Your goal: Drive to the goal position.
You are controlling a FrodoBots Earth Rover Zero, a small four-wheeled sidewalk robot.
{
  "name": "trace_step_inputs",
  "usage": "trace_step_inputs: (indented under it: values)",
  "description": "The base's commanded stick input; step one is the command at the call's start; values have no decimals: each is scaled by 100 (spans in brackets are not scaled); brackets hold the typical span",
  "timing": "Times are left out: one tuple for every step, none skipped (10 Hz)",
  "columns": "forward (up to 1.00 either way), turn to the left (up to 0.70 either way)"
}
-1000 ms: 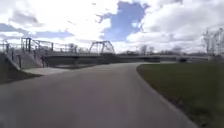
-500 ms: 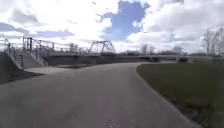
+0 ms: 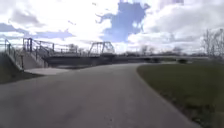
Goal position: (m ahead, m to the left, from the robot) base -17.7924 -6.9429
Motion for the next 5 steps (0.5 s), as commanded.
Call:
trace_step_inputs:
  values:
    - [0,0]
    - [0,0]
    - [0,0]
    - [0,0]
    - [0,0]
